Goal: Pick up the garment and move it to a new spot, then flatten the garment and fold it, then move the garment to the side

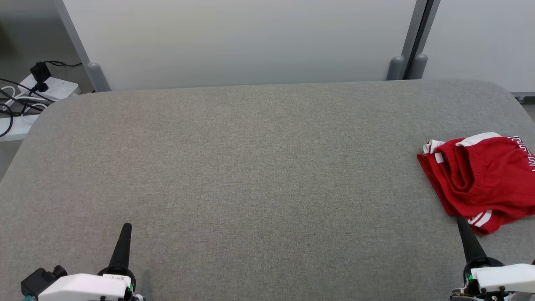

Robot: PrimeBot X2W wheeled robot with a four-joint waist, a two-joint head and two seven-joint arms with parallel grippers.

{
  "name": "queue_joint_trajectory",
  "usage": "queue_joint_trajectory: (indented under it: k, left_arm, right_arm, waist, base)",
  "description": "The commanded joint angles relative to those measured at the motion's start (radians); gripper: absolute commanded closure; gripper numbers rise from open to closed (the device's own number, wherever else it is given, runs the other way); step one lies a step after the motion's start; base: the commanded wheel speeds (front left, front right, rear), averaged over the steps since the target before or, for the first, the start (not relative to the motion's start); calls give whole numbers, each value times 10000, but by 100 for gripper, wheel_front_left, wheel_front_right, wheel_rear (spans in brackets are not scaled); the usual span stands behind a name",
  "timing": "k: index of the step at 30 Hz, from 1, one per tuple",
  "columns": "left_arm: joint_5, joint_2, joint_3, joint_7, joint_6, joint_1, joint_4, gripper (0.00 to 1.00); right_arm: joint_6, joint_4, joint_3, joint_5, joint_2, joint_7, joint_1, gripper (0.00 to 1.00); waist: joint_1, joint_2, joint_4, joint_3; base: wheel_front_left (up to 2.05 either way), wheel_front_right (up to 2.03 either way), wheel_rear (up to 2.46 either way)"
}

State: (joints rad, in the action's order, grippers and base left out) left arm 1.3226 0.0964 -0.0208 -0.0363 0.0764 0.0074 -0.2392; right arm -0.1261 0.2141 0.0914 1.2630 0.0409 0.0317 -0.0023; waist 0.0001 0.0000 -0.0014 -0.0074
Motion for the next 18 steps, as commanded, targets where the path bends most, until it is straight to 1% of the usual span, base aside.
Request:
queue_joint_trajectory:
  k: [1, 18]
  left_arm:
    - [288, 42, -354, -77, 119, -699, 207, 100]
    - [1877, -270, -718, -512, 382, -983, 39, 100]
  right_arm:
    - [-39, -163, -104, 355, 208, 92, -543, 100]
    - [-44, 122, -16, 2375, 221, 448, -851, 100]
  waist:
    - [0, 0, 1, 5]
    - [0, 0, 9, 67]
  base:
    - [0, 0, 0]
    - [0, 0, 0]
